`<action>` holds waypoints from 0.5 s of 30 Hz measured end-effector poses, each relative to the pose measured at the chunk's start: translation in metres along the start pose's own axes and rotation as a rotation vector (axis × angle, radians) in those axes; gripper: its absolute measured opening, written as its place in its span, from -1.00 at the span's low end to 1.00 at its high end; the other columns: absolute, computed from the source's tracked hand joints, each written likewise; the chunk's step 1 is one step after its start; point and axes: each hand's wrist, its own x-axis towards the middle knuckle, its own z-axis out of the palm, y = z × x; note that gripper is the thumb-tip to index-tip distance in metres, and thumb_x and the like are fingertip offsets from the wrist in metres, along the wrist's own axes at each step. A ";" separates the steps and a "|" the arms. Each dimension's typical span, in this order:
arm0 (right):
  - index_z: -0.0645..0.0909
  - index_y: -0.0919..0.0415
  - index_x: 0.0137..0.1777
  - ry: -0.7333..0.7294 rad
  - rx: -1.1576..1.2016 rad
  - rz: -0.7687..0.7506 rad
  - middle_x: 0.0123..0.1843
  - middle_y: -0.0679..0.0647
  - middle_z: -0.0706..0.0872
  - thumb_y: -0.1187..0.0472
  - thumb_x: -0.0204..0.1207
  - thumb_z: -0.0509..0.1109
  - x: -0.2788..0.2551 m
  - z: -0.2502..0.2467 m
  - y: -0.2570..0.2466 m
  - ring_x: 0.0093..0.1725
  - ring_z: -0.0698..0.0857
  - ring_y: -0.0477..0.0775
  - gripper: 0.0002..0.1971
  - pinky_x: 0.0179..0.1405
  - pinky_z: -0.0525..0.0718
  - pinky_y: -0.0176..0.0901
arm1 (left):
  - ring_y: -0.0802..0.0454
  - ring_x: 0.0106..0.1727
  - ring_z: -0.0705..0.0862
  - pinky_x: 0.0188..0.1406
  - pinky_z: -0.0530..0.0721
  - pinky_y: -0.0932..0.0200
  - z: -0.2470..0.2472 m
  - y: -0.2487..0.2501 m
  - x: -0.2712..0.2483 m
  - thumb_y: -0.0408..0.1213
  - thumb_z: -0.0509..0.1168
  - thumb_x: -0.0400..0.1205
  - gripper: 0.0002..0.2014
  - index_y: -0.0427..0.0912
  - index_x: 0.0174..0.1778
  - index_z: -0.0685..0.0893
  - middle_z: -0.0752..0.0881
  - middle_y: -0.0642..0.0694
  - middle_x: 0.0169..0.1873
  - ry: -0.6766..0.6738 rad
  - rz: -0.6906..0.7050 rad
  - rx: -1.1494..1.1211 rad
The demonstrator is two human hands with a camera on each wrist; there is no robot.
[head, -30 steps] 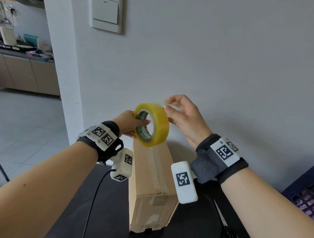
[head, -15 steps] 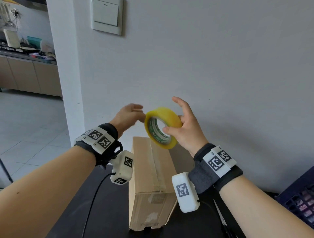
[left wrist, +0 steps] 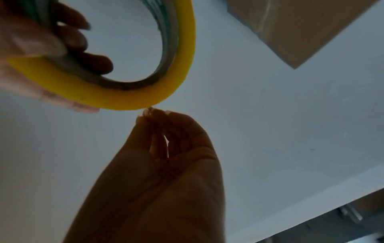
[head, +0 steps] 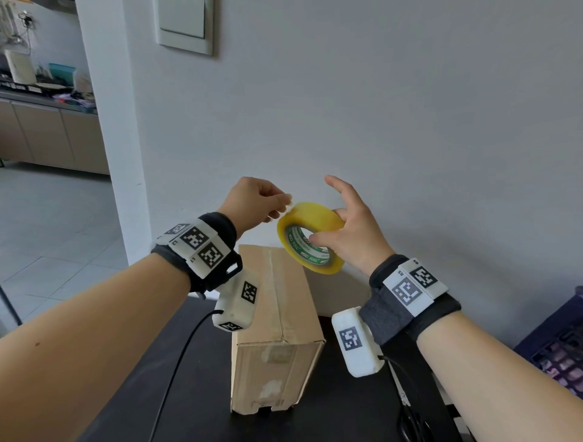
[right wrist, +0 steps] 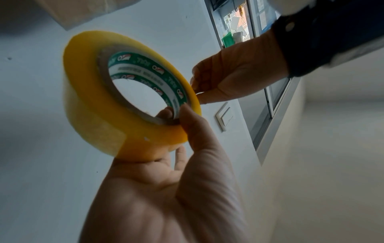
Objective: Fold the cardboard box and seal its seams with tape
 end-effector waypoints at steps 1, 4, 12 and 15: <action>0.25 -0.35 0.47 -0.006 -0.006 -0.007 -0.10 0.20 0.75 0.34 0.23 0.59 0.000 -0.001 0.001 -0.11 0.77 0.13 -0.08 0.03 0.75 0.13 | 0.16 -0.41 0.61 -0.43 0.62 0.45 0.002 0.001 0.000 -0.27 0.35 0.61 -0.84 -0.30 -0.14 0.75 0.71 -0.05 -0.38 0.009 0.001 0.026; 0.33 -0.29 0.46 -0.045 -0.008 0.003 0.07 0.13 0.74 0.14 0.22 0.63 0.003 -0.008 0.001 0.02 0.75 0.12 -0.16 0.12 0.72 0.09 | 0.16 -0.44 0.58 -0.43 0.61 0.44 0.005 0.001 0.001 -0.26 0.34 0.62 -0.81 -0.23 -0.27 0.72 0.68 -0.05 -0.43 0.023 -0.032 0.048; 0.52 0.19 0.38 -0.275 0.514 0.286 -0.56 -0.03 0.54 -0.06 0.60 0.27 0.006 -0.034 0.007 -0.56 0.52 -0.08 -0.55 -0.38 0.53 -0.16 | 0.07 -0.43 0.57 -0.16 0.77 0.21 0.010 -0.002 -0.013 -0.29 0.32 0.64 -0.75 -0.23 -0.38 0.65 0.58 -0.08 -0.46 0.022 -0.199 -0.077; 0.56 0.24 0.31 -0.362 0.457 0.292 -0.65 0.01 0.41 -0.03 0.64 0.22 0.004 -0.045 0.019 -0.66 0.42 -0.06 -0.59 -0.43 0.56 -0.14 | 0.07 -0.41 0.58 -0.22 0.79 0.25 -0.007 -0.012 -0.022 -0.31 0.33 0.64 -0.79 -0.30 -0.30 0.67 0.56 -0.10 -0.45 0.090 -0.277 -0.127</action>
